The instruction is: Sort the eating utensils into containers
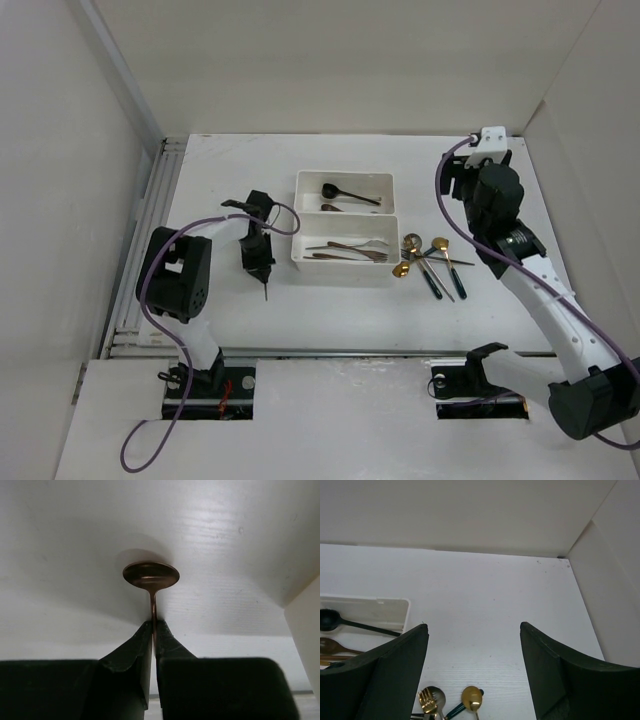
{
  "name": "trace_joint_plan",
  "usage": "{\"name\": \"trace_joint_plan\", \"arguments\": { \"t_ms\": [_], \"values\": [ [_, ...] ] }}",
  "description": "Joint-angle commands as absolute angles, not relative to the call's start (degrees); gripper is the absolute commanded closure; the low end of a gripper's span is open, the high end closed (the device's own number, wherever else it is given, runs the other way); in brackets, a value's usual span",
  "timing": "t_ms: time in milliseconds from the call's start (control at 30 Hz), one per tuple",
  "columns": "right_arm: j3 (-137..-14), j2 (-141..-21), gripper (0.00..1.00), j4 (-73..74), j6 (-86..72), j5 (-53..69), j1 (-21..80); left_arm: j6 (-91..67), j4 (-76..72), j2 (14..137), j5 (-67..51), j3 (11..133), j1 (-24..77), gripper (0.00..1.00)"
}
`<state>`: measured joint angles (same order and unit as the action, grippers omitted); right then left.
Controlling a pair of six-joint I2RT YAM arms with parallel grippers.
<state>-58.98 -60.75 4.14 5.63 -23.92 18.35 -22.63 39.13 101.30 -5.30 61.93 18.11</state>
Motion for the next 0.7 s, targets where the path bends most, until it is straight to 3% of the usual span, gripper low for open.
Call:
{"name": "trace_joint_plan", "arguments": {
  "t_ms": [0, 333, 467, 667],
  "values": [
    [-59.9, -60.8, 0.21, 3.0, 6.1, -22.9, 16.8, -14.8, 28.7, 102.5, 5.5, 61.3, 16.5, 1.0],
    [-60.6, -64.2, 0.21, -2.5, 6.1, -19.6, 13.6, 10.8, 12.4, 95.4, 18.6, 77.9, 20.0, 1.0],
    [-61.6, -66.4, 0.21, -2.5, 6.1, -17.1, 13.0, 22.5, 3.0, 97.6, 17.6, 85.9, 26.4, 1.0],
    [-62.1, -67.0, 0.21, -2.5, 7.1, -15.0, 10.4, 42.2, -3.3, 102.1, 8.5, 86.6, 36.2, 1.0]
  ]
}}
